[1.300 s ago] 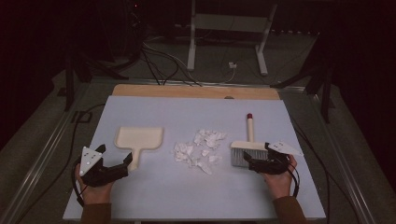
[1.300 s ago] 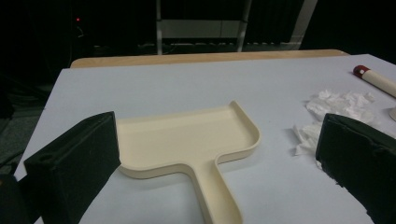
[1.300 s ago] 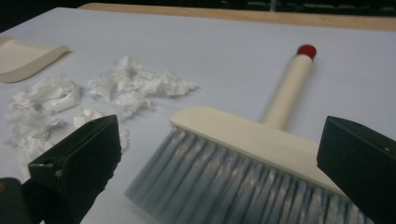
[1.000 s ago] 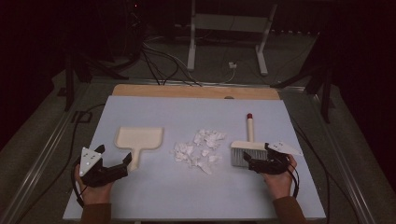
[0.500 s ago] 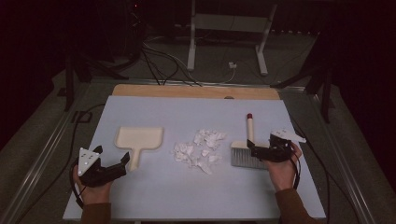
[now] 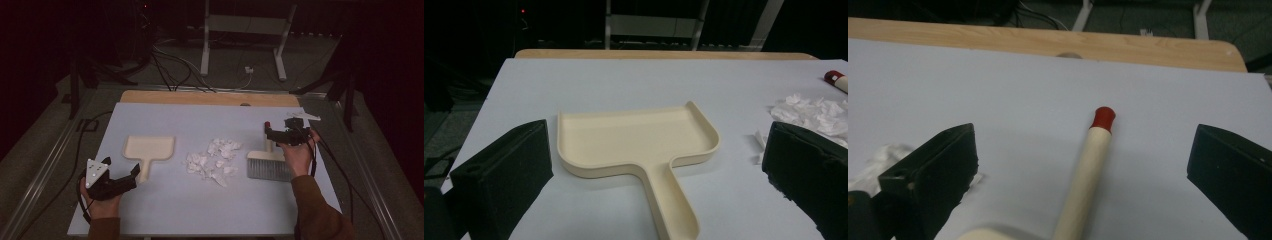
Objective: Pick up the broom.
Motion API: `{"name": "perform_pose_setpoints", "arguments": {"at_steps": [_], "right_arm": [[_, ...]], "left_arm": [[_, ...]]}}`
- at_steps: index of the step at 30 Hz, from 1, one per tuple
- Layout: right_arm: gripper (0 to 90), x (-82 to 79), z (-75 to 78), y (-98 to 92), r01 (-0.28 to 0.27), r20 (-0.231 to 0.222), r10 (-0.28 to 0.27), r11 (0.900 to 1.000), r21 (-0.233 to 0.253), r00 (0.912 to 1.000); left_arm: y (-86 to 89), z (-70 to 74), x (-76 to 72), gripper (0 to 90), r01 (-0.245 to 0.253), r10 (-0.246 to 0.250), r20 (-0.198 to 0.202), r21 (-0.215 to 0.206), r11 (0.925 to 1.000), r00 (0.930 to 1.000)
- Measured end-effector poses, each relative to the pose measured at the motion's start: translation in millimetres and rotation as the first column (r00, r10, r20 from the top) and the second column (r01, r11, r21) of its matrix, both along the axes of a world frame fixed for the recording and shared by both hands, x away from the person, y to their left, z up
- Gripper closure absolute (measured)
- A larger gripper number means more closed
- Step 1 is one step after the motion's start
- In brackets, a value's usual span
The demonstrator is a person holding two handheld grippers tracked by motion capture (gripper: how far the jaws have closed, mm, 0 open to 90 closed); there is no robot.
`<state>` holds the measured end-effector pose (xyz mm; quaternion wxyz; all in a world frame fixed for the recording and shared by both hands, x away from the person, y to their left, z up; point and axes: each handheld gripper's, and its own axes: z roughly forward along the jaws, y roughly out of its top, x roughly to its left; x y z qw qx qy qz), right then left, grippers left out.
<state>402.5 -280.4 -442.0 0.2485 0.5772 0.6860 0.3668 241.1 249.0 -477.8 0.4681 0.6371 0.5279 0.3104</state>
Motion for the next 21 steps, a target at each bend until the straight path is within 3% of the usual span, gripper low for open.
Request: {"name": "perform_pose_setpoints", "arguments": {"at_steps": [5,7,13,15,16,19,21], "right_arm": [[0.0,20.4,-5.6,4.5,0.028,-0.029,-0.029,1.0,-0.012,0.9992],[0.0,35.9,-11.3,8.5,0.039,-0.057,-0.041,0.999,-0.021,0.9976],[0.5,57.5,-19.5,14.1,0.054,-0.105,-0.057,0.998,-0.03,0.9928],[2.2,63.1,-22.6,14.8,0.065,-0.113,-0.07,0.997,-0.048,0.9911],[3.7,68.8,-25.8,13.4,0.071,-0.138,-0.075,0.997,-0.033,0.9875],[8.5,75.2,-28.9,10.8,0.1,-0.145,-0.103,0.995,-0.025,0.9841],[11.7,80.4,-31.7,10.9,0.117,-0.157,-0.123,0.992,-0.051,0.98]], "left_arm": [[-1.0,-1.1,0.8,0.4,0.004,-0.004,-0.003,-0.004,1.0,1.0],[-1.1,-1.8,1.4,0.4,0.006,-0.006,-0.005,-0.005,1.0,1.0],[-1.7,-2.5,1.3,0.4,0.009,-0.009,-0.007,-0.009,0.9999,0.9999],[-1.3,-3.1,1.6,0.5,0.009,-0.009,-0.01,-0.008,0.9999,0.9999],[-1.1,-3.4,1.7,0.5,0.009,-0.009,-0.011,-0.01,0.9999,0.9999],[-0.8,-4.0,1.5,0.5,0.006,-0.007,-0.013,-0.018,0.9998,0.9999],[-0.9,-3.8,0.9,0.5,0.006,-0.006,-0.011,-0.02,0.9998,0.9999]]}}
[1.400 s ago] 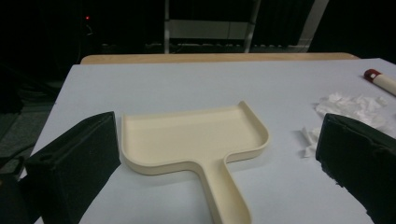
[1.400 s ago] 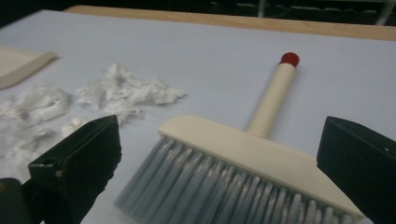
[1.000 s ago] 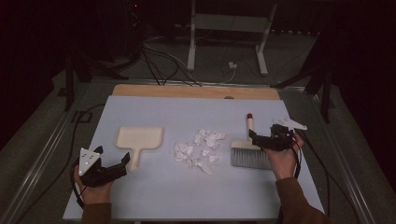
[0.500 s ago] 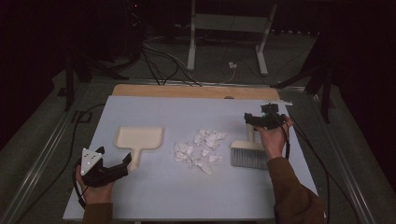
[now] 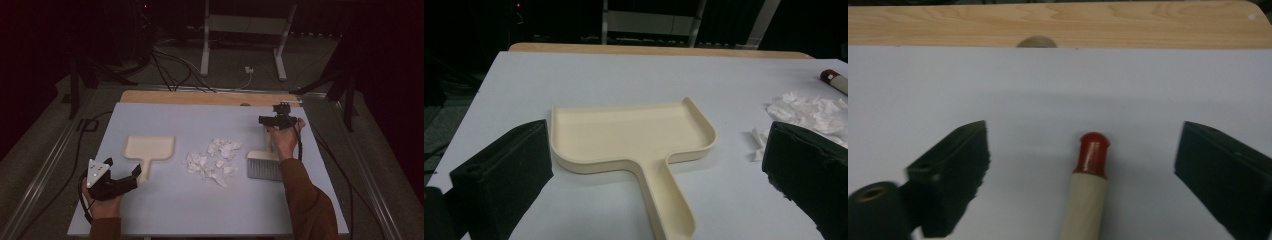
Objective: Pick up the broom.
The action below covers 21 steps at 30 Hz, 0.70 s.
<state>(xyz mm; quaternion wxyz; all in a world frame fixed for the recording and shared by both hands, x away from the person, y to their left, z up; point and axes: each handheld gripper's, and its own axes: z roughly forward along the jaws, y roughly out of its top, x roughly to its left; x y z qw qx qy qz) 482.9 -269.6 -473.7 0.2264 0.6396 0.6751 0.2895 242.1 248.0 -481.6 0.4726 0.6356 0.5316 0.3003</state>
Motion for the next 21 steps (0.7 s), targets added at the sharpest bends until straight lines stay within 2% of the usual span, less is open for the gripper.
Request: {"name": "perform_pose_setpoints", "arguments": {"at_steps": [1,4,7,12,13,15,19,21], "right_arm": [[11.7,0.0,0.0,0.0,0.0,0.0,0.0,1.0,0.0,1.0],[21.4,9.4,-9.1,-0.6,0.024,-0.052,-0.023,1.0,0.019,0.9984],[30.6,14.2,-19.8,0.0,0.045,-0.085,-0.043,0.999,0.017,0.9954],[50.8,18.1,-35.6,7.1,0.073,-0.127,-0.071,0.997,0.008,0.9894],[55.7,18.2,-37.7,9.1,0.081,-0.131,-0.081,0.997,-0.003,0.9881],[66.2,17.2,-37.9,14.2,0.085,-0.123,-0.094,0.993,-0.076,0.9879],[68.0,16.5,-35.9,12.3,0.075,-0.134,-0.08,0.996,-0.042,0.9878],[68.2,12.6,-33.9,14.6,0.058,-0.113,-0.064,0.997,-0.055,0.9915]], "left_arm": [[0.0,0.3,-0.3,0.5,0.0,0.0,0.0,0.0,1.0,1.0],[1.1,0.1,-0.7,0.4,-0.001,0.001,0.002,-0.007,1.0,1.0],[2.8,0.2,-1.4,0.5,-0.004,0.004,0.003,-0.013,0.9999,1.0],[4.9,0.3,-2.4,0.5,-0.011,0.011,0.004,-0.024,0.9997,0.9999],[4.9,0.3,-2.4,0.5,-0.012,0.012,0.003,-0.023,0.9997,0.9999],[4.9,0.3,-2.6,0.5,-0.011,0.011,0.004,-0.022,0.9997,0.9999],[4.0,0.0,-3.1,0.5,-0.011,0.011,0.002,-0.02,0.9997,0.9999],[3.3,0.0,-3.3,0.5,-0.011,0.011,-0.001,-0.021,0.9997,0.9999]]}}
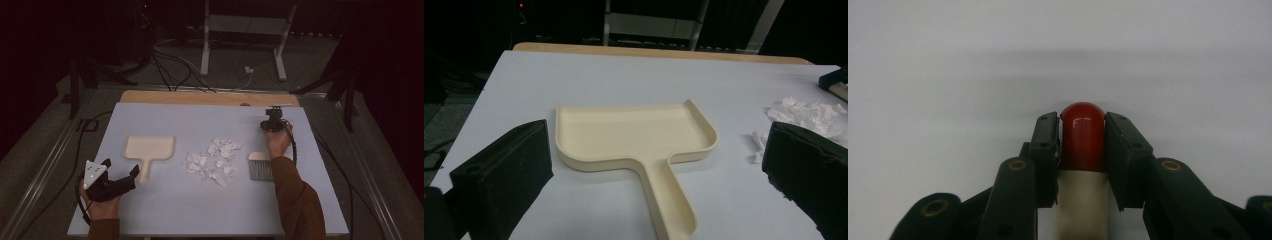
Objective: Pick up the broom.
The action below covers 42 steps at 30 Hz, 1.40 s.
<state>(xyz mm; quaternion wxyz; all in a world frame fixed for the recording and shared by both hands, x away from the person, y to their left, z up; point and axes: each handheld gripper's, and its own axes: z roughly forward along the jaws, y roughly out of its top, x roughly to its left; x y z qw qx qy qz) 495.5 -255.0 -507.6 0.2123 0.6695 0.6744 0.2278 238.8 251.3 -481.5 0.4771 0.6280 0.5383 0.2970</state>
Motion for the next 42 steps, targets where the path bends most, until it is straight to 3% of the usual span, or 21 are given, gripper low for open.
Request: {"name": "perform_pose_setpoints", "arguments": {"at_steps": [4,8,15,19,22,23,24,26,28,29,30,31,34,39,42], "right_arm": [[68.4,-9.0,12.7,2.1,-0.049,0.056,0.048,0.999,0.021,0.9973],[68.5,-23.3,31.3,6.0,-0.131,0.108,0.125,0.991,0.041,0.9862],[68.7,-52.3,61.0,12.1,-0.221,0.23,0.204,0.974,0.049,0.9515],[68.8,-69.3,74.8,14.3,-0.257,0.299,0.231,0.965,0.049,0.9259],[68.9,-81.1,83.7,15.1,-0.28,0.339,0.247,0.958,0.053,0.9077],[68.9,-81.1,83.7,15.1,-0.28,0.339,0.247,0.958,0.053,0.9077],[68.9,-84.6,86.6,15.6,-0.29,0.35,0.254,0.956,0.053,0.9016],[69.4,-94.8,94.1,17.1,-0.314,0.383,0.271,0.948,0.055,0.8832],[70.7,-100.9,99.4,17.1,-0.331,0.404,0.275,0.941,0.075,0.8725],[70.7,-100.9,99.4,17.1,-0.331,0.404,0.275,0.941,0.075,0.8725],[70.8,-106.2,103.1,19.2,-0.341,0.416,0.288,0.938,0.057,0.8625],[70.8,-106.2,103.1,19.2,-0.341,0.416,0.288,0.938,0.057,0.8625],[70.9,-112.8,106.3,19.6,-0.354,0.435,0.297,0.934,0.055,0.85],[71.0,-128.1,112.0,17.7,-0.374,0.479,0.303,0.926,0.057,0.824],[71.0,-132.4,113.8,16.8,-0.383,0.488,0.306,0.922,0.064,0.8176]], "left_arm": [[-1.7,0.7,-0.4,0.5,0.002,-0.002,-0.001,0.008,1.0,1.0],[-5.0,0.5,-0.3,0.5,0.005,-0.005,-0.007,0.009,1.0,1.0],[-19.7,2.7,-0.2,0.5,0.032,-0.032,-0.005,0.016,0.9994,0.9995],[-29.4,3.3,-0.4,0.5,0.055,-0.055,-0.011,0.025,0.9982,0.9984],[-41.3,3.3,0.5,0.5,0.089,-0.089,-0.016,0.03,0.9956,0.9959],[-45.4,3.3,1.4,0.5,0.101,-0.101,-0.018,0.033,0.9943,0.9947],[-50.0,3.1,2.5,0.5,0.11,-0.109,-0.02,0.033,0.9934,0.9938],[-58.8,3.3,4.8,0.5,0.133,-0.132,-0.026,0.045,0.9901,0.9909],[-67.7,3.8,7.1,0.5,0.157,-0.155,-0.03,0.051,0.9863,0.9874],[-72.4,4.1,8.2,0.5,0.166,-0.164,-0.03,0.049,0.985,0.9859],[-77.1,4.5,9.5,0.5,0.176,-0.175,-0.029,0.046,0.9833,0.9842],[-82.1,4.9,10.8,0.5,0.184,-0.183,-0.03,0.045,0.9818,0.9826],[-98.7,6.3,15.3,0.6,0.221,-0.22,-0.031,0.041,0.9744,0.9751],[-129.0,8.5,23.5,2.0,0.285,-0.284,-0.034,0.033,0.9578,0.9581],[-146.5,9.5,28.2,2.9,0.32,-0.319,-0.038,0.024,0.9471,0.947]]}}
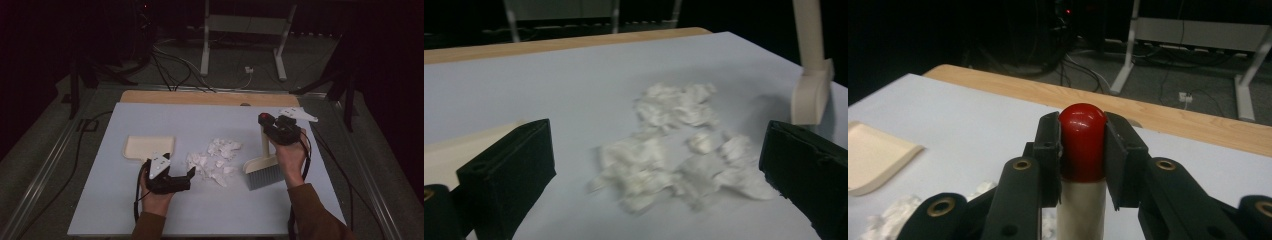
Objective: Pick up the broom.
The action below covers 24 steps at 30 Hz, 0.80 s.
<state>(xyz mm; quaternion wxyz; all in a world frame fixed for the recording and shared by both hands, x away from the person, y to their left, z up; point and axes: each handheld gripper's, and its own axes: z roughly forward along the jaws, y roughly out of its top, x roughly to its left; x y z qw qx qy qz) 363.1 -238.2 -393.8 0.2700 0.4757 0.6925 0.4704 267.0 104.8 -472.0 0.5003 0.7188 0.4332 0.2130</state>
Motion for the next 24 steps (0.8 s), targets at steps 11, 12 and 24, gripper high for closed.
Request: {"name": "perform_pose_setpoints", "arguments": {"at_steps": [11,12,24], "right_arm": [[71.0,-17.9,7.2,10.0,-0.079,0.022,0.078,0.996,0.052,0.9967],[71.0,-21.5,8.7,14.4,-0.099,0.027,0.098,0.994,0.053,0.9948],[71.0,-31.9,14.3,39.6,-0.179,0.042,0.177,0.982,0.062,0.9833]], "left_arm": [[-62.5,-0.3,15.5,7.1,0.161,-0.161,-0.056,-0.008,0.9869,0.9853],[-67.4,-0.7,16.5,7.3,0.176,-0.176,-0.064,-0.007,0.9843,0.9823],[-102.4,-16.2,26.0,35.4,0.335,-0.341,-0.181,-0.063,0.94,0.9223]]}}
